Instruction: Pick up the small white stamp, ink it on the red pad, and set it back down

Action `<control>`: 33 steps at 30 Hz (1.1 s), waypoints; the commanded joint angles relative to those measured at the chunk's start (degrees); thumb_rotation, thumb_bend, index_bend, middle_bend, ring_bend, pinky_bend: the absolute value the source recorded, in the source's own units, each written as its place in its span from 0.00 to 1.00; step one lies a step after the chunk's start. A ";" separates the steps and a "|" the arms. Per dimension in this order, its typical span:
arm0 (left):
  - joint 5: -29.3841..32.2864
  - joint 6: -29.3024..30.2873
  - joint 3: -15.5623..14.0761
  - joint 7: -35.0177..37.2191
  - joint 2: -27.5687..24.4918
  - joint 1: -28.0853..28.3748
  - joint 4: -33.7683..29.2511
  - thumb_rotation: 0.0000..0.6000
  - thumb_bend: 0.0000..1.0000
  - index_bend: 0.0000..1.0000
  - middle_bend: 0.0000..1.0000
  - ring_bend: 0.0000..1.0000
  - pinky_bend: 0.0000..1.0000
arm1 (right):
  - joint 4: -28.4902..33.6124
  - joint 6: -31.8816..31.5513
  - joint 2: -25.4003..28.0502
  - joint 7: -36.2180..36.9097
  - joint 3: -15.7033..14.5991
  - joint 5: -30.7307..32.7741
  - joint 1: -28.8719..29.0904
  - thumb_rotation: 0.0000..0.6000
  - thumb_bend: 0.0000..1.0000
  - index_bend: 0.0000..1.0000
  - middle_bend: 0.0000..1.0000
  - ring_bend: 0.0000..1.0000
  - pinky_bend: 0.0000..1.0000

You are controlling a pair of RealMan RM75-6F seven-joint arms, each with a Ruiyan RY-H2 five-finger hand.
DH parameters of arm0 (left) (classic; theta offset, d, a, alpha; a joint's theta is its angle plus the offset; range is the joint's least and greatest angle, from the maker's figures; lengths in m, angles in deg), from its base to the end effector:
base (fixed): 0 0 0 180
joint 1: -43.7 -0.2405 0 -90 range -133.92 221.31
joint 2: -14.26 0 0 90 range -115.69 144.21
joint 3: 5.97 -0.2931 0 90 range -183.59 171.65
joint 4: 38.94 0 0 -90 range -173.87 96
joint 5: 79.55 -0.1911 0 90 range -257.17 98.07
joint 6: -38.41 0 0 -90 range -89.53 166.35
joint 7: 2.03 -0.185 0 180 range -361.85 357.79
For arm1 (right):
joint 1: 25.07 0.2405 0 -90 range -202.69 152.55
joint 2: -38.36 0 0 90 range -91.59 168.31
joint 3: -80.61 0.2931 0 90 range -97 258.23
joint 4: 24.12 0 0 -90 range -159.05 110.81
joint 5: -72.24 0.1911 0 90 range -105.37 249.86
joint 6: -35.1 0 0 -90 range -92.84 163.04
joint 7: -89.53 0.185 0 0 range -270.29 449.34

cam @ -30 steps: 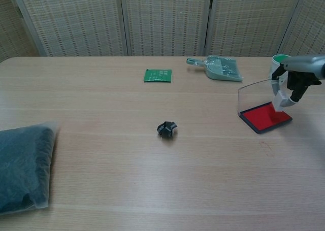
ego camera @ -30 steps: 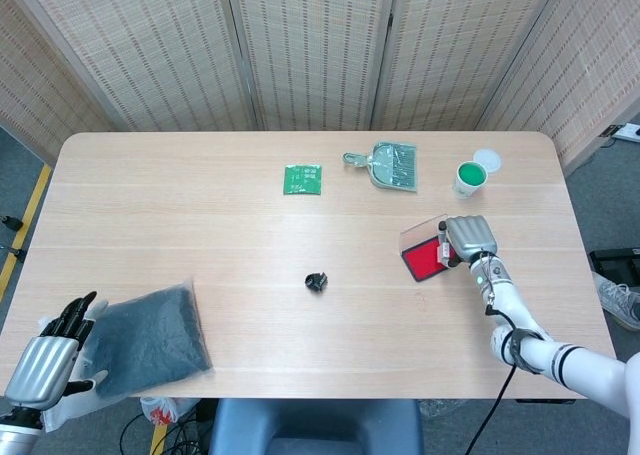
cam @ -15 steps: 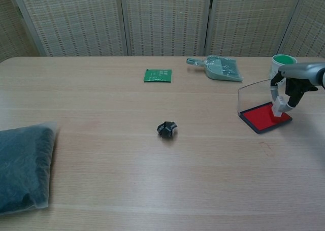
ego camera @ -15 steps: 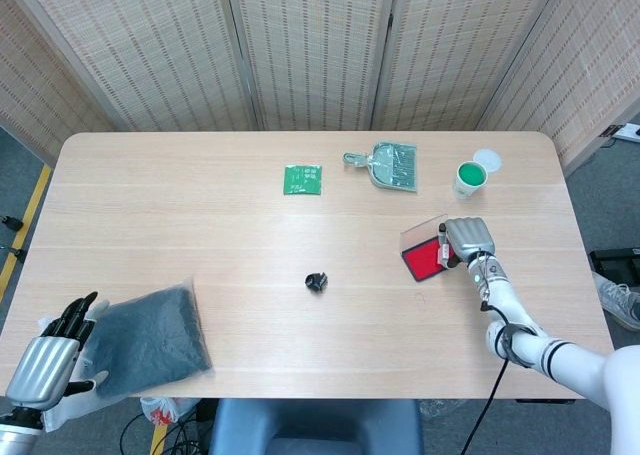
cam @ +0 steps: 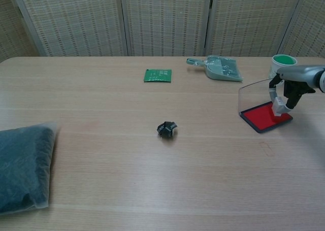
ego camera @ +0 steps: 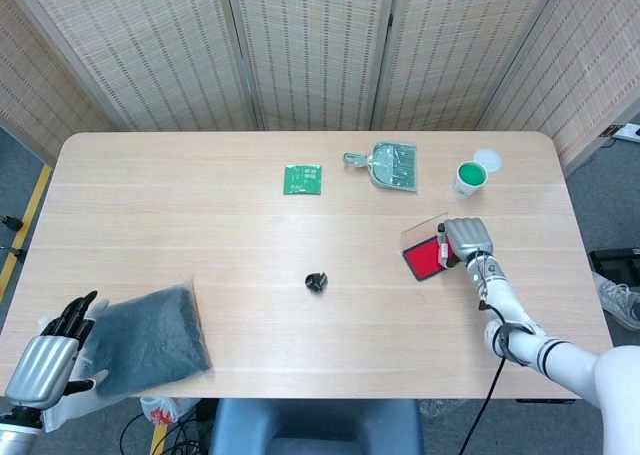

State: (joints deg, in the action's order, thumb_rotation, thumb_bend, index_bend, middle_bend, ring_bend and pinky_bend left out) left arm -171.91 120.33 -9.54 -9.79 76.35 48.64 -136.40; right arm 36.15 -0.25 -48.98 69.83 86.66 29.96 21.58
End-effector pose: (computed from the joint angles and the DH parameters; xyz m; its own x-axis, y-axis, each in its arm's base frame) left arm -0.3171 0.1974 0.1619 0.4848 0.1539 0.8610 0.8735 -0.1356 -0.4676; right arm -0.3005 -0.4622 0.0168 0.5096 -0.4713 0.7199 -0.8299 -0.0483 0.5558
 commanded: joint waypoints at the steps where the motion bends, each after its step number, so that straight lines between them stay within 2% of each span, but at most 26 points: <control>1: 0.06 0.05 0.04 0.17 -0.02 -0.01 0.03 1.00 0.07 0.05 0.00 0.03 0.27 | 0.33 0.11 0.35 1.23 0.37 -1.11 -0.30 1.00 0.38 0.91 1.00 0.91 0.85; 3: 0.06 0.08 0.05 0.26 -0.06 -0.01 0.02 1.00 0.07 0.05 0.00 0.03 0.27 | 1.49 -0.15 1.13 1.83 0.63 -1.66 -0.49 1.00 0.38 0.91 1.00 0.91 0.85; 7: -0.31 0.35 -0.09 0.28 -0.08 -0.10 -0.03 1.00 0.07 0.05 0.00 0.03 0.27 | 7.98 -3.08 4.97 2.56 1.52 -3.50 -1.23 1.00 0.38 0.91 1.00 0.91 0.85; 13: -0.40 0.44 -0.12 -0.11 0.08 -0.15 -0.06 1.00 0.07 0.05 0.00 0.03 0.27 | 19.99 -9.19 11.20 -1.08 1.58 -3.58 -2.01 1.00 0.38 0.91 1.00 0.91 0.85; 16: -0.42 0.42 -0.15 -0.34 0.16 -0.16 -0.10 1.00 0.07 0.05 0.00 0.03 0.27 | 23.88 -10.99 12.70 -3.21 1.15 -2.46 -2.02 1.00 0.38 0.91 1.00 0.91 0.85; 22: -1.02 1.03 -0.33 -0.37 0.08 -0.39 -0.26 1.00 0.07 0.05 0.00 0.03 0.27 | 26.58 -10.23 12.61 -2.07 0.20 -2.50 -2.58 1.00 0.37 0.91 1.00 0.92 0.85; 33: -0.85 0.74 -0.29 -0.44 0.22 -0.29 -0.17 1.00 0.07 0.05 0.00 0.03 0.27 | 25.18 -9.80 9.82 2.53 -3.03 -11.27 -5.40 1.00 0.36 0.91 1.00 0.92 0.85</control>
State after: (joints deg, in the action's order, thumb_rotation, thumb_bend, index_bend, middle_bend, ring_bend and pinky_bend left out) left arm -172.75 121.08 -9.83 -10.22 76.56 48.35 -136.58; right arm 61.63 -9.85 -38.62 71.79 84.20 19.68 16.70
